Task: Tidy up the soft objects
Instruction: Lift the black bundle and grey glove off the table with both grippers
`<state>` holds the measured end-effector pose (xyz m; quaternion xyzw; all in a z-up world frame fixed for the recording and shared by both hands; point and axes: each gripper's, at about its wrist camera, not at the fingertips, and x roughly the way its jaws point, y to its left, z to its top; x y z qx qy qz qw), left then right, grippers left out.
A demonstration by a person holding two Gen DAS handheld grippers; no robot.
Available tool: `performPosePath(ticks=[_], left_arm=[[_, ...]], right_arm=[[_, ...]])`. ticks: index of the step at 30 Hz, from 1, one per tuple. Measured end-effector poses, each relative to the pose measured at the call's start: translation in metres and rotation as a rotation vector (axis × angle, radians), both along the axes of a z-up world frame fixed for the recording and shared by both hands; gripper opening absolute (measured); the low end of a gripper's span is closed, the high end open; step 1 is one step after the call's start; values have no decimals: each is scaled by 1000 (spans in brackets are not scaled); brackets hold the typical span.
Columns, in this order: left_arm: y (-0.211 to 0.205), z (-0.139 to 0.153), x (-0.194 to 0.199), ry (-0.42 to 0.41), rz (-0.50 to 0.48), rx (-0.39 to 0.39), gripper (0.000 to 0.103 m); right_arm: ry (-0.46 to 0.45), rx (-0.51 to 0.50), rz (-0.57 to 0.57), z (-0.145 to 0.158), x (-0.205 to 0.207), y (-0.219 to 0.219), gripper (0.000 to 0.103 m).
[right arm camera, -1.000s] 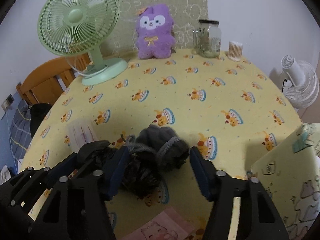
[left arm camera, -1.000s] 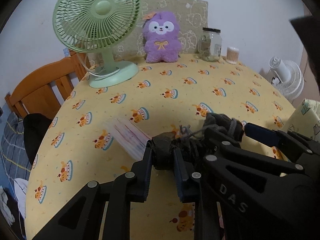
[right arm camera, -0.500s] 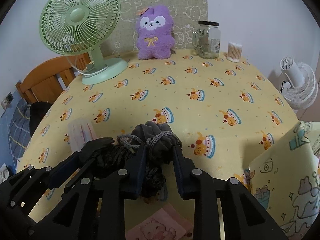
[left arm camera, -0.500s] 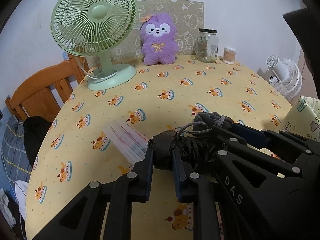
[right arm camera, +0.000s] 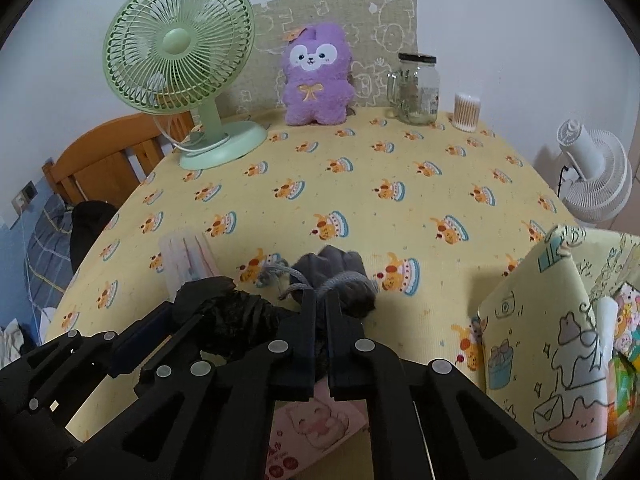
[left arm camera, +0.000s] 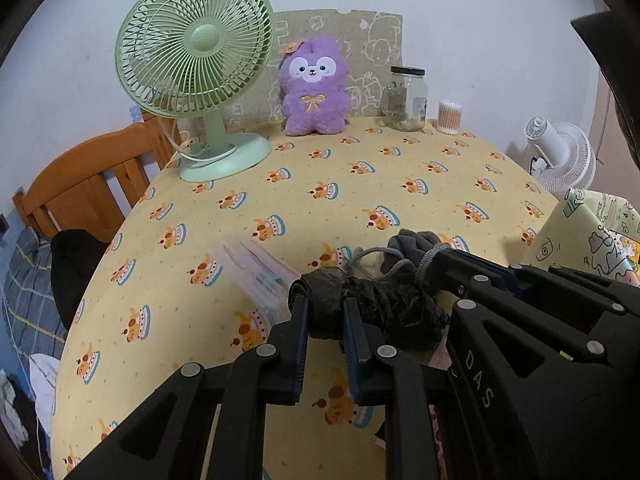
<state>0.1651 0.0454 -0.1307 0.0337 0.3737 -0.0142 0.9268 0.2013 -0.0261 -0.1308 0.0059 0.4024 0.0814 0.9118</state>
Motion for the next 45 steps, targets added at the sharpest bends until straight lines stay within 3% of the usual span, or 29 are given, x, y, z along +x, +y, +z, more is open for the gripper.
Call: performPosePath(ticks=[1,3,4,5,6,17,21,23,45], left_arm=[[0,-1,0,2,1,3,15],[0,-2,2,3,7,10,14],[1,-2,3,2,8,7,14],[3,-3,5,6,7,-2,14],[3,-3,7,7,6,-3,14],[6,-15,28,36,1,-7,14],[4,-16,28,32,-1,-8,14],[4,-14,27,26,-4,-8,14],[-8,38,-22,-81,13,-26,13]], right_arm=[[2,-5,-2,-1,0,0,15],[0,-20,-17,-2,1,0,49],[-9,-25,-36,-2,2,-2,54],[-12,-24,-41,-3,2,-2,66],[-10,-17,-45,-5,5,-4,70],[58,20,-68,-25,36,-7,69],[69,17,-76,-28,38,-7,51],[66,17,-74,-26,36,-7,47],[-85,14,-40,40,-26,-13,44]])
